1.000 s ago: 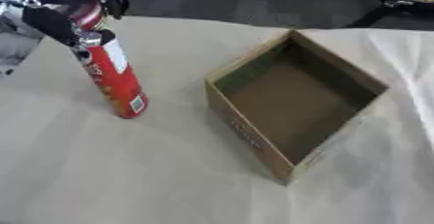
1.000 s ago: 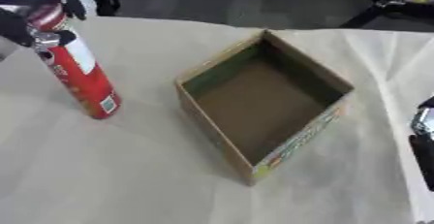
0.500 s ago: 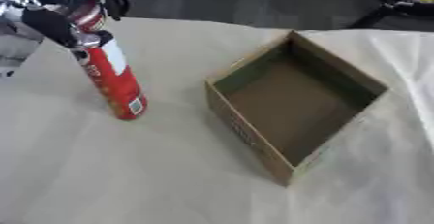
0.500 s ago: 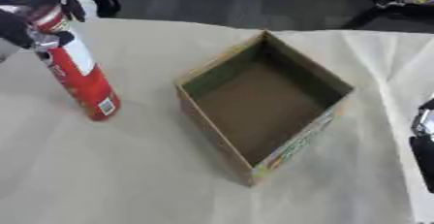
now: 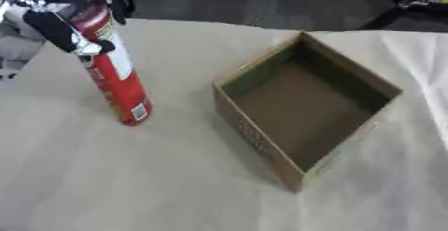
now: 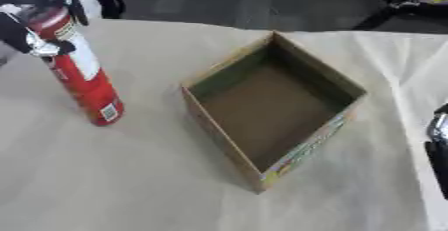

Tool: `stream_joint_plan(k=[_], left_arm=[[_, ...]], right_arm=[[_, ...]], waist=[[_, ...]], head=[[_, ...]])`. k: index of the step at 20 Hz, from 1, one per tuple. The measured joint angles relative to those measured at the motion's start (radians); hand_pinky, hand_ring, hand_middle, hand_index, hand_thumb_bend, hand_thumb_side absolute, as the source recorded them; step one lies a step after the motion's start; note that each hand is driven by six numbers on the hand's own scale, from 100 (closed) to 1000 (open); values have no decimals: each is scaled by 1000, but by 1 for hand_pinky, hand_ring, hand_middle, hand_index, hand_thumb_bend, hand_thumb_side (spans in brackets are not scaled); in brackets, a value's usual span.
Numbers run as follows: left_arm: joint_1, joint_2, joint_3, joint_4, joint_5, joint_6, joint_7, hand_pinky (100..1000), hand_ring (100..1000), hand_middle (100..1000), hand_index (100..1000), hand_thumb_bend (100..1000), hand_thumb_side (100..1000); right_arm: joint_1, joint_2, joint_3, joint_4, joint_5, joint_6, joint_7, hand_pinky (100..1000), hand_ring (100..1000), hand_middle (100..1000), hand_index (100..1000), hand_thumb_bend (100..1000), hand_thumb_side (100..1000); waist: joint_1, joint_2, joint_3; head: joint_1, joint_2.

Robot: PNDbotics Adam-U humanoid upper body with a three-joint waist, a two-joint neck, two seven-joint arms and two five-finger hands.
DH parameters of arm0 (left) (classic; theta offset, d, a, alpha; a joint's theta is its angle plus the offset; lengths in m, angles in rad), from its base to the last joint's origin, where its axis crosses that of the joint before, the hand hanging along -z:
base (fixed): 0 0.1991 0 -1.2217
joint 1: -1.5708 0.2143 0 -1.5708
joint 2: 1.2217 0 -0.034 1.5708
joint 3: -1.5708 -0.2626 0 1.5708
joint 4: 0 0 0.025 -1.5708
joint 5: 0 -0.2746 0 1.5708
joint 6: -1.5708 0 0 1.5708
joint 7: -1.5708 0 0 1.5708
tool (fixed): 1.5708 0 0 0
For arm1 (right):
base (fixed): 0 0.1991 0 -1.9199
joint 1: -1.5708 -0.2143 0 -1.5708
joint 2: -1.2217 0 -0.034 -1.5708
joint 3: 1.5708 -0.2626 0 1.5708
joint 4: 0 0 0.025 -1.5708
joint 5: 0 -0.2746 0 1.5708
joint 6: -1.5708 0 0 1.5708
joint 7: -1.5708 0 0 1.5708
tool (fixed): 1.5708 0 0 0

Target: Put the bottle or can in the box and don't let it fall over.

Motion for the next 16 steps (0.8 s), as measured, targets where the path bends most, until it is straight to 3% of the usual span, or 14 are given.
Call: stream_joint_plan(k=[9, 16], left_arm=[[0, 0, -5, -20, 3, -6, 6, 442, 627, 572, 580, 278, 100], [0, 0, -2, -33, 3, -11, 11, 389, 584, 400, 484, 363, 100]], right_arm=[[0, 0, 0, 0, 0, -3, -4, 378, 739, 947, 962, 100, 618], [0, 1, 0, 0, -5, -5, -6, 380, 738, 941, 962, 100, 618]], waist=[[-1, 2, 0], [-1, 3, 0]], head=[[0, 0], [0, 0]])
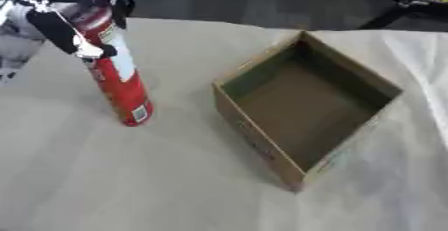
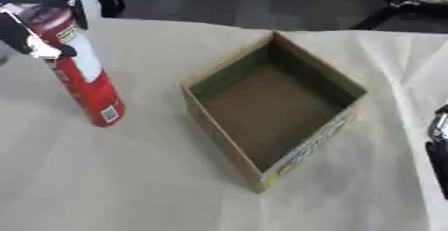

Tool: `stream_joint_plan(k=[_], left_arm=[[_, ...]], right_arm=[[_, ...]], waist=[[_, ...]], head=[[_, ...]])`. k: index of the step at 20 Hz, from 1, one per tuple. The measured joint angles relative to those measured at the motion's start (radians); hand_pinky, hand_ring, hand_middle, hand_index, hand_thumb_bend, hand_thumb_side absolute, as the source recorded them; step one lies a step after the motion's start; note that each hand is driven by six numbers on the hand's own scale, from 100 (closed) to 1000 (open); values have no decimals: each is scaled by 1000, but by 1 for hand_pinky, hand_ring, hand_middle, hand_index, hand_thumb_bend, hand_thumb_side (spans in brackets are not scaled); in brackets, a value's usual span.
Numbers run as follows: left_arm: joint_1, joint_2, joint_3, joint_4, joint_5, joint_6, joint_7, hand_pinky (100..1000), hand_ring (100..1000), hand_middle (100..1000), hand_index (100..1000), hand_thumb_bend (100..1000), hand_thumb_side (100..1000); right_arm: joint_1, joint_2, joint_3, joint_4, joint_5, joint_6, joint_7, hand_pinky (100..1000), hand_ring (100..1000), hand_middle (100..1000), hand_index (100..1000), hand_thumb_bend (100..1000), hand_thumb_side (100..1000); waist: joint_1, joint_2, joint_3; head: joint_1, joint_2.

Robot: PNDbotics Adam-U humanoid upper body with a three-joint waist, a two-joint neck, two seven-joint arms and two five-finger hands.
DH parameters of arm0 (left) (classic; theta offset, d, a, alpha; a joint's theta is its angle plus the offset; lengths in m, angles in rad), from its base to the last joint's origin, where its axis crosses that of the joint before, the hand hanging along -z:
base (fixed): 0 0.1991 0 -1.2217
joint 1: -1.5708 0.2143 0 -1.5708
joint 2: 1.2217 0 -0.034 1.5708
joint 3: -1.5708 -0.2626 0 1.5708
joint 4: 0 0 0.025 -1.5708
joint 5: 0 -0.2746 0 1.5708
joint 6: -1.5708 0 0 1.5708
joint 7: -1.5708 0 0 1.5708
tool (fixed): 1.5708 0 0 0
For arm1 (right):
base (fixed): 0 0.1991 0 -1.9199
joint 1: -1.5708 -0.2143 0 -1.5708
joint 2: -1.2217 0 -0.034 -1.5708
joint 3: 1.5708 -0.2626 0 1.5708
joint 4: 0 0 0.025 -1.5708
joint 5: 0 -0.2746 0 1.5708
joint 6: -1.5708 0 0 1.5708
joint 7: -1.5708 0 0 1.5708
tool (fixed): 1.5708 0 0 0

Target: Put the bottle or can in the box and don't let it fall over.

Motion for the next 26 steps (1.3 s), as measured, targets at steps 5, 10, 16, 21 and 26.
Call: stream_joint_plan(k=[5, 10, 16, 21, 26], left_arm=[[-1, 0, 13, -14, -2, 0, 0, 370, 571, 344, 430, 409, 100], [-9, 0, 24, -30, -6, 0, 0, 350, 555, 314, 409, 449, 100], [-15, 0, 35, -44, -13, 1, -1, 329, 544, 306, 401, 458, 100], [-42, -2, 46, -69, 7, 5, -5, 295, 524, 297, 393, 459, 100], [-57, -9, 47, -87, 22, 10, -10, 216, 492, 271, 376, 482, 100]], right_arm=[[0, 0, 0, 0, 0, -1, -1, 380, 738, 939, 961, 100, 618], [0, 0, 0, 0, 0, -2, -2, 382, 738, 938, 962, 100, 620], [0, 0, 0, 0, 0, -4, -4, 382, 738, 936, 961, 100, 620], [1, 0, 0, 0, 0, -5, -6, 383, 738, 936, 961, 100, 621], [1, 0, 0, 0, 0, -6, -7, 383, 738, 936, 962, 100, 622]], waist=[[3, 0, 0], [4, 0, 0], [9, 0, 0], [12, 0, 2], [18, 0, 4]], head=[[0, 0], [0, 0], [0, 0], [-2, 2], [-2, 2]])
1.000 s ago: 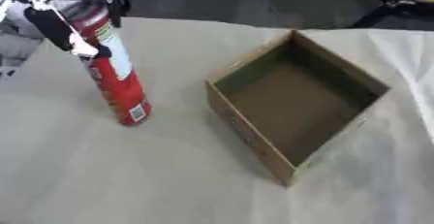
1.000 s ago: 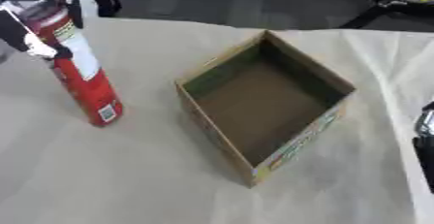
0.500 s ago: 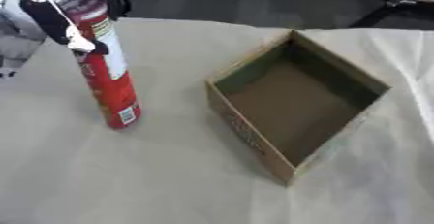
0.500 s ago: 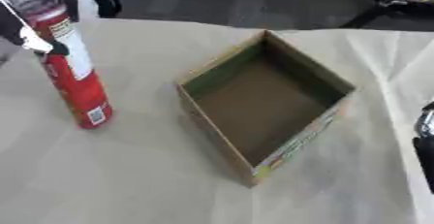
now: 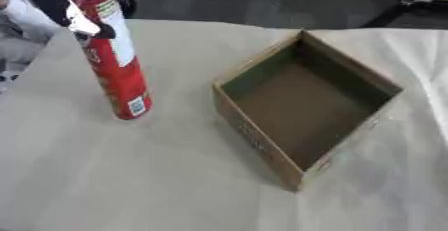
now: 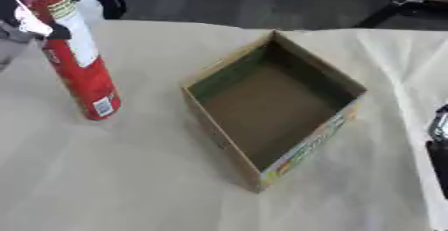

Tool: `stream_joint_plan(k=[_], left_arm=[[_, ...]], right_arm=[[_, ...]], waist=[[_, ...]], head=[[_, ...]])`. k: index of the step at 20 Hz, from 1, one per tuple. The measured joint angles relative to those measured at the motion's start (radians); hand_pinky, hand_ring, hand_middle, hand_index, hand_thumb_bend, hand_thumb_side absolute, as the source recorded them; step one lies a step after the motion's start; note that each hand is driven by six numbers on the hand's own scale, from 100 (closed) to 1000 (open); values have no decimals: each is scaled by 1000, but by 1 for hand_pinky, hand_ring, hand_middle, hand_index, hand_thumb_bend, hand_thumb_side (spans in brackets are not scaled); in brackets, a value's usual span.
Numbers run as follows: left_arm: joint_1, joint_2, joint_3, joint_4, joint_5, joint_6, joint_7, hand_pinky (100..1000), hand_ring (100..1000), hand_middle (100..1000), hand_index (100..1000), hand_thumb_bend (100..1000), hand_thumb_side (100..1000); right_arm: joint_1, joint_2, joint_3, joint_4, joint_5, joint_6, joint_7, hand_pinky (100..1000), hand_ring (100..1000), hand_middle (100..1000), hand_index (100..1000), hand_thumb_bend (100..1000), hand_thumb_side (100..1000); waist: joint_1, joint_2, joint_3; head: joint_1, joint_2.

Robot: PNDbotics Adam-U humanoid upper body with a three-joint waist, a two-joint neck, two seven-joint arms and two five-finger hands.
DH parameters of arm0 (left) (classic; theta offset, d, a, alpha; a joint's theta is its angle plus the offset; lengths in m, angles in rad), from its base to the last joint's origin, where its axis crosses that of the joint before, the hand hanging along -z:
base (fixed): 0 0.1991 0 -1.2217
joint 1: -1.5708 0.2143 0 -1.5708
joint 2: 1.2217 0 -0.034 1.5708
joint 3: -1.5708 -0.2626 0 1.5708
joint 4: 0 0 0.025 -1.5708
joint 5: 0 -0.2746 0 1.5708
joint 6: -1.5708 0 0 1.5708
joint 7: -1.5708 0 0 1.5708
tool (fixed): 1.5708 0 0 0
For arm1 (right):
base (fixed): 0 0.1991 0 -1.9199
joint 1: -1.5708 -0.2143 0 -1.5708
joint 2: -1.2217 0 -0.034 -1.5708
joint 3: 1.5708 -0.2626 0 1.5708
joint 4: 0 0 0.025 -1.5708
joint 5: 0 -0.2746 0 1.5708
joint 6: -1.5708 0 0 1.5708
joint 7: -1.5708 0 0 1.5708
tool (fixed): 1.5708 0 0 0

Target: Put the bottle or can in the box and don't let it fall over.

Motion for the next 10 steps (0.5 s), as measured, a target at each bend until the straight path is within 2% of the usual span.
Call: stream_joint_plan(k=[5, 10], left_arm=[[-23, -14, 2, -19, 23, 4, -4, 197, 485, 264, 367, 518, 100], [-70, -43, -1, -34, 43, 6, -6, 194, 487, 264, 367, 535, 100]], right_arm=[[0, 0, 0, 0, 0, -2, -4, 384, 738, 935, 962, 100, 622], [1, 0, 0, 0, 0, -2, -5, 385, 738, 934, 961, 100, 620]], waist=[[4, -2, 0], [8, -16, 3]], head=[[-4, 5], [-9, 17]])
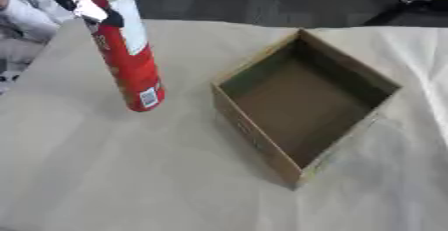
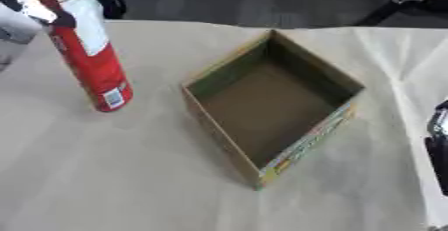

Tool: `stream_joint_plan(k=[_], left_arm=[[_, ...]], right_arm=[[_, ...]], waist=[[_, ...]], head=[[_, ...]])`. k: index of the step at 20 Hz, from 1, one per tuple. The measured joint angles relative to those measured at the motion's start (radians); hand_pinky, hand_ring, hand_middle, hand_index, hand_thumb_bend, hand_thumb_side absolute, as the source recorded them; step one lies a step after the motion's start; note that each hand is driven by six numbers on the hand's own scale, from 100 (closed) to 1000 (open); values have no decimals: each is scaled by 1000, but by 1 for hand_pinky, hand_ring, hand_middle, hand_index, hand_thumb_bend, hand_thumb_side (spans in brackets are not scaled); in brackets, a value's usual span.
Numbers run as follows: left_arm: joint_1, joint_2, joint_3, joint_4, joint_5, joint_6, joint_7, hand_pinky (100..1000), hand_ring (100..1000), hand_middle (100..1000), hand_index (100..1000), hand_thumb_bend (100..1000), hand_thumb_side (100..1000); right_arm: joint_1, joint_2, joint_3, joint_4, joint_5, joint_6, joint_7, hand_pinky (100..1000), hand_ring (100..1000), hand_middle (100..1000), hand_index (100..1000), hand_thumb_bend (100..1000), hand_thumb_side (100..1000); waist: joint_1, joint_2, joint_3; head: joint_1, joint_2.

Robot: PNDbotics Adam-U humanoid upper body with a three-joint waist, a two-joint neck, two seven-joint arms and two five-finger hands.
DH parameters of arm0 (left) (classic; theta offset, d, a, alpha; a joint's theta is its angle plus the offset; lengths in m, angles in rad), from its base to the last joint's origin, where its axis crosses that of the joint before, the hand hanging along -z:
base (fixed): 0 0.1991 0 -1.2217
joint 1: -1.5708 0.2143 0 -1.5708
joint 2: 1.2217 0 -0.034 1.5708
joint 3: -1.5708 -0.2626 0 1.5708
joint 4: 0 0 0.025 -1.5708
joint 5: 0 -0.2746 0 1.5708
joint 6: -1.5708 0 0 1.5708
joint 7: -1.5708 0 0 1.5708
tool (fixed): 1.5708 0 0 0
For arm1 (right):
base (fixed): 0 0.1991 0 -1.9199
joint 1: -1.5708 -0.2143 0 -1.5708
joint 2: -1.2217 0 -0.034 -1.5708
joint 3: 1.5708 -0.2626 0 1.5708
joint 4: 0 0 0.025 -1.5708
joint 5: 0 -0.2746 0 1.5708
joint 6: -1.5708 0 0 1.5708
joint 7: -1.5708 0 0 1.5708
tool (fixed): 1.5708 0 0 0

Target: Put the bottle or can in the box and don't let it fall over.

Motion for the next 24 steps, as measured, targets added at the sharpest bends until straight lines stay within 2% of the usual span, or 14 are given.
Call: stream_joint_plan(k=[5, 10, 19, 24], left_arm=[[-60, -46, -1, -9, 18, 4, -4, 185, 485, 262, 364, 569, 100], [-113, -94, 2, -9, 36, 12, -12, 172, 481, 260, 364, 565, 100], [-190, -190, 39, 6, 80, 32, -32, 145, 471, 254, 362, 462, 100], [-208, -234, 49, 6, 108, 41, -41, 141, 469, 252, 360, 436, 100]], right_arm=[[4, -1, 0, 0, -2, 2, 2, 387, 738, 934, 960, 100, 619], [4, -9, 0, 0, -2, 2, 9, 388, 738, 933, 959, 100, 618], [-2, -18, 0, 0, -2, 2, 16, 388, 739, 934, 959, 100, 618], [-10, -18, 1, 0, -2, 0, 18, 387, 738, 934, 960, 100, 620]], waist=[[7, -20, 0], [18, -34, -5], [27, -36, -24], [32, -36, -38]], head=[[-4, 9], [-8, 10], [-14, 9], [-14, 9]])
